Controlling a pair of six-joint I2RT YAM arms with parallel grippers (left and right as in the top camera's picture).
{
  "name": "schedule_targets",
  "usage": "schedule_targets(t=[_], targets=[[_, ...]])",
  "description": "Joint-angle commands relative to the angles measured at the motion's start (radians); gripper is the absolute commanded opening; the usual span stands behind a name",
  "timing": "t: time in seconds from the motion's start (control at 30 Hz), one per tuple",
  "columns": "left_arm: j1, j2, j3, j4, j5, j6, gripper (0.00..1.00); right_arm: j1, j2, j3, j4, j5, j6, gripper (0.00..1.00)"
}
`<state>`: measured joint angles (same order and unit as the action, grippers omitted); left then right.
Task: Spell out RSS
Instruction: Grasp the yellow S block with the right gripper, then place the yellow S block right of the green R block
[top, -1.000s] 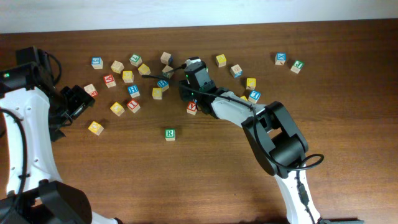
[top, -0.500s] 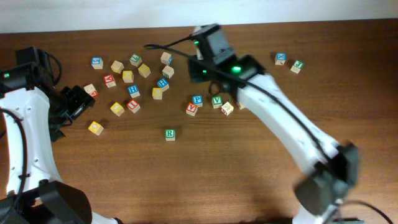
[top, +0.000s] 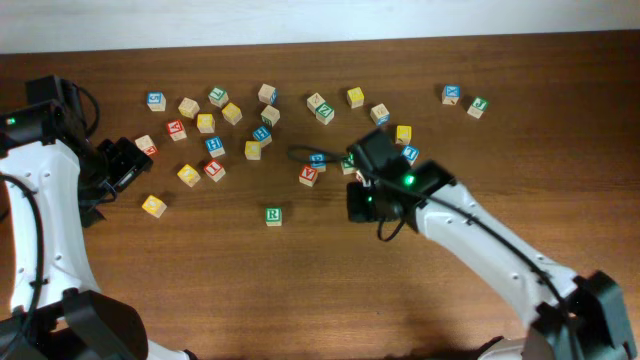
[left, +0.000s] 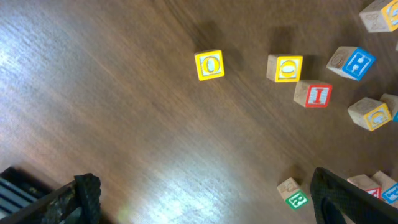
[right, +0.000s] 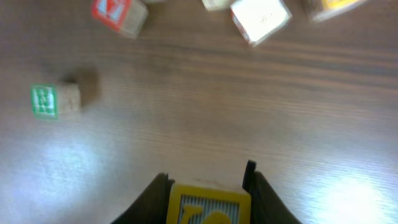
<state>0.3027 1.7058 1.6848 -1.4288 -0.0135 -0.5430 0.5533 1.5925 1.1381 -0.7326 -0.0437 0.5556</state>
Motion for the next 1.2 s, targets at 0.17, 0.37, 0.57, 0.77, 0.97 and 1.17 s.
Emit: schedule_targets(t=[0.17,0.37,0.57,0.77,0.97,1.17], targets=[[0.002,-0.006,0.002,-0.002,-0.001,-0.010,0.99,0.096,0.288,-0.118,0.465,-0.057,0.399,0.29],[0.002,-0.006,0.002,-0.002,-0.001,-0.010,0.99,0.098,0.303,-0.052,0.488,-0.101,0.296,0.54],[0.002,-0.006,0.002,-0.002,-0.001,-0.010,0.99,0.076,0.240,0.152,0.087,-0.105,-0.569,0.65],[0.002,-0.006,0.002,-0.002,-0.001,-0.010,0.99,0.076,0.275,0.140,0.060,-0.204,-1.044,0.90],[0.002,-0.006,0.002,-0.002,-0.001,-0.010,0.99,0.076,0.357,0.139,0.119,-0.214,-1.068,0.79],[0.002,-0.006,0.002,-0.002,-0.001,-0.010,0.99,0.075,0.404,0.139,0.168,-0.204,-1.014,0.47]])
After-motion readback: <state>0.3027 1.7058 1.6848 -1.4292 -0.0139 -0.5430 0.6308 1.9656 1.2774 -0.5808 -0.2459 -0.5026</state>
